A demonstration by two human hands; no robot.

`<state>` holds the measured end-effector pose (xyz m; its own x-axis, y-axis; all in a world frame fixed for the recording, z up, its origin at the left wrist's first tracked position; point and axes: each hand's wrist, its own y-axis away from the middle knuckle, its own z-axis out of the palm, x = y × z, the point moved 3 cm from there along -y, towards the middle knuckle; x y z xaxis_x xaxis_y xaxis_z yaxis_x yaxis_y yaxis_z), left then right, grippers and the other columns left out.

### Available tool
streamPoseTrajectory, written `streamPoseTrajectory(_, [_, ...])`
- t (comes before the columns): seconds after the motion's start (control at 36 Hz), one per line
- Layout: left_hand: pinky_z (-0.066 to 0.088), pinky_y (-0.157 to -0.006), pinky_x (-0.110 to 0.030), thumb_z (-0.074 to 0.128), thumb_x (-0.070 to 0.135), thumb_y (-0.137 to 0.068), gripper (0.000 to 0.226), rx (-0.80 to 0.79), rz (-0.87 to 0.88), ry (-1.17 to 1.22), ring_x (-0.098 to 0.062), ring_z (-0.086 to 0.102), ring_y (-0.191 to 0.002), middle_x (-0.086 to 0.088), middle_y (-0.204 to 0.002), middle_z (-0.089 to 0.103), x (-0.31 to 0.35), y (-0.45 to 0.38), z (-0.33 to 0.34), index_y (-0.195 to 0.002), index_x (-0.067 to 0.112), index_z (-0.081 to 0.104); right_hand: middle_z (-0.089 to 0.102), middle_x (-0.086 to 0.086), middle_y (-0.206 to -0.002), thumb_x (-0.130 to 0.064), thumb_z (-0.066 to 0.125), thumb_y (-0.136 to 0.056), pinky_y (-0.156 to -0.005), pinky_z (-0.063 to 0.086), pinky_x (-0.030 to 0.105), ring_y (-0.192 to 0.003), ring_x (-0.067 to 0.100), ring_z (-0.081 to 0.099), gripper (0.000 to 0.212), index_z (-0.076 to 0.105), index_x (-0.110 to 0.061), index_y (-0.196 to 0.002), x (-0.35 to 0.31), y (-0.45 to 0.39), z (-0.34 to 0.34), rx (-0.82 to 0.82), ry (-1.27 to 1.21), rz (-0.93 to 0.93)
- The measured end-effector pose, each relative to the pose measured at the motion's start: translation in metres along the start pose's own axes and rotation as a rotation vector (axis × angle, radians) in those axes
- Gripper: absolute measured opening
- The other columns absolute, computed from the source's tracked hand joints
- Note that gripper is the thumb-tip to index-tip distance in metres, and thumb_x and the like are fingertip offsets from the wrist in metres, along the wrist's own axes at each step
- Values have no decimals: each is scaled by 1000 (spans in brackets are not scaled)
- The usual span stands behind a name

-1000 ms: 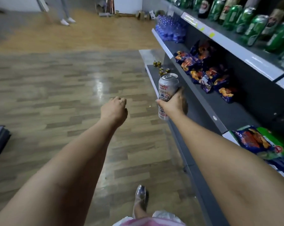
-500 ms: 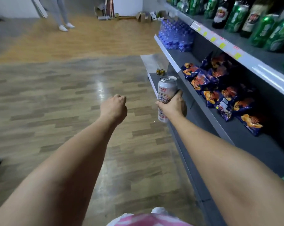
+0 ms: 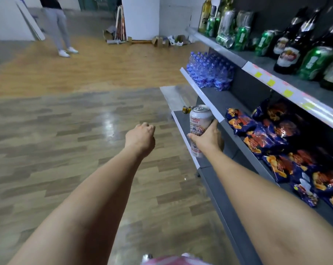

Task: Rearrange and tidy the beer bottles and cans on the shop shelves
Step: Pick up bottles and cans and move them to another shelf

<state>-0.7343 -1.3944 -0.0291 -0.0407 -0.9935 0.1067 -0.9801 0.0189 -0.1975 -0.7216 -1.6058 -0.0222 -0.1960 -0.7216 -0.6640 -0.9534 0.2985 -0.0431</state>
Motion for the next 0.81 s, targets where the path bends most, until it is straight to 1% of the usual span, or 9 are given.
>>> streamPoseTrajectory(0.08, [46,-77,-33,44,16,-92,26,-8,21,17,-26,53,-112,-5,-118,57,-18,-51,4,-114,17,58,55,14,-130,-41,81,-71,-81,47,40,-117,34,55,84,33,-9,-132,-26,-39,17,7,10,13])
streamPoseTrajectory(0.19, [47,-79,-36,44,16,-93,27,-36,52,14,-27,52,-114,-6,-119,56,-31,-108,10,-116,17,58,58,12,-124,-42,81,-70,-74,43,35,-111,33,58,74,40,-9,-121,-50,-86,34,7,35,31])
streamPoseTrajectory(0.31, [45,-77,-35,45,16,-93,27,-75,103,-1,-27,51,-116,-6,-119,55,-36,-159,23,-117,17,57,58,13,-124,-46,82,-68,-71,41,34,-110,33,58,76,40,-10,-121,-62,-135,54,22,52,58])
streamPoseTrajectory(0.39, [46,-79,-36,45,17,-94,26,-87,132,0,-27,51,-116,-7,-119,54,-40,-199,35,-117,16,56,58,12,-124,-45,82,-68,-71,40,33,-110,33,58,75,41,-11,-120,-68,-171,69,25,41,82])
streamPoseTrajectory(0.5, [45,-75,-34,45,16,-94,24,-78,144,-15,-28,51,-114,-7,-117,54,-47,-254,50,-115,15,56,59,13,-123,-42,82,-69,-74,43,34,-110,33,59,74,41,-10,-121,-78,-227,85,32,27,93])
streamPoseTrajectory(0.58, [45,-74,-34,44,15,-94,24,-61,145,-32,-28,52,-113,-8,-116,55,-50,-304,57,-115,15,56,60,12,-121,-41,83,-69,-71,43,36,-108,34,59,73,41,-10,-120,-88,-276,95,41,9,96])
streamPoseTrajectory(0.69, [46,-74,-34,44,16,-94,27,-48,136,-50,-28,53,-112,-7,-118,55,-48,-377,59,-118,15,56,61,12,-119,-42,83,-68,-79,49,43,-106,35,60,73,41,-10,-118,-107,-345,102,53,-21,87])
streamPoseTrajectory(0.81, [47,-75,-36,44,17,-94,26,-24,137,-60,-28,53,-111,-7,-116,55,-44,-445,57,-116,15,57,59,13,-122,-43,82,-70,-79,46,39,-109,34,60,75,39,-10,-122,-127,-410,106,65,-30,60])
